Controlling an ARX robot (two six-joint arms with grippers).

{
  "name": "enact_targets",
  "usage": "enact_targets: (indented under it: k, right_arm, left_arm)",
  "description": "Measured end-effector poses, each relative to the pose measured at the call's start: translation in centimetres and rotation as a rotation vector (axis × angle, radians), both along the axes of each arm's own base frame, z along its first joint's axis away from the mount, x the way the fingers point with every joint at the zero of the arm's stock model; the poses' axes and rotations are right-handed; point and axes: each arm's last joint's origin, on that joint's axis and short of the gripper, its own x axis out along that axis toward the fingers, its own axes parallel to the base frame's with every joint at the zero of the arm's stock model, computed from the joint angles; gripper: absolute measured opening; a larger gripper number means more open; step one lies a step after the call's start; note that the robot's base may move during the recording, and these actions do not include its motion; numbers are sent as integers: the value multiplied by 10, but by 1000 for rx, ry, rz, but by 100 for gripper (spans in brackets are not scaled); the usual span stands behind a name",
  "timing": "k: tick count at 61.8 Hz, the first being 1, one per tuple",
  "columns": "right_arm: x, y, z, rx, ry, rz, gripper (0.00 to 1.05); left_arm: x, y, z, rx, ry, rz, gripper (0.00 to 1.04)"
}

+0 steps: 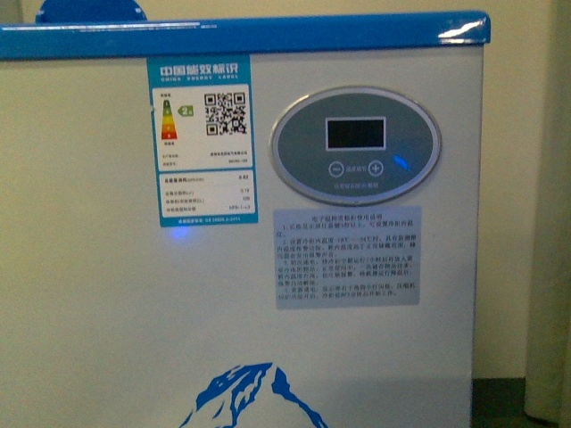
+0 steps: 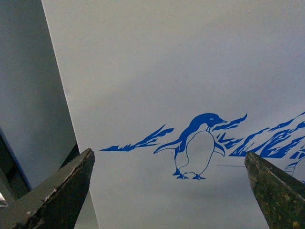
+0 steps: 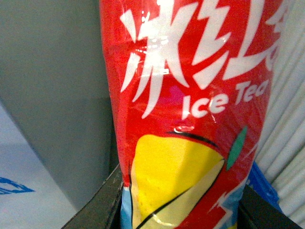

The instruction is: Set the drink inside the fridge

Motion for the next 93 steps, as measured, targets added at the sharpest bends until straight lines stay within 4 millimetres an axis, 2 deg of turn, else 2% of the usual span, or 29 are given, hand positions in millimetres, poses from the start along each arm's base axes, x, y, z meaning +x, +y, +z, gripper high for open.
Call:
enact_targets:
  k: [15,24,32,43,93]
  right_arm:
    - [-36,3,-12,24,-76,-74,40]
    - [-55,11,-20,24,-98,-26,40]
    - [-56,16,-21,32,-133,-21,40]
    - [-56,21,-33,32,-140,-40,40]
    - [-56,21,-34,32,-141,-43,40]
  left_arm:
    - [0,0,0,0,0,0,97]
    - [0,0,0,0,0,0,97]
    - [0,0,0,0,0,0,97]
    - [0,0,0,0,0,0,97]
    - [0,0,0,0,0,0,97]
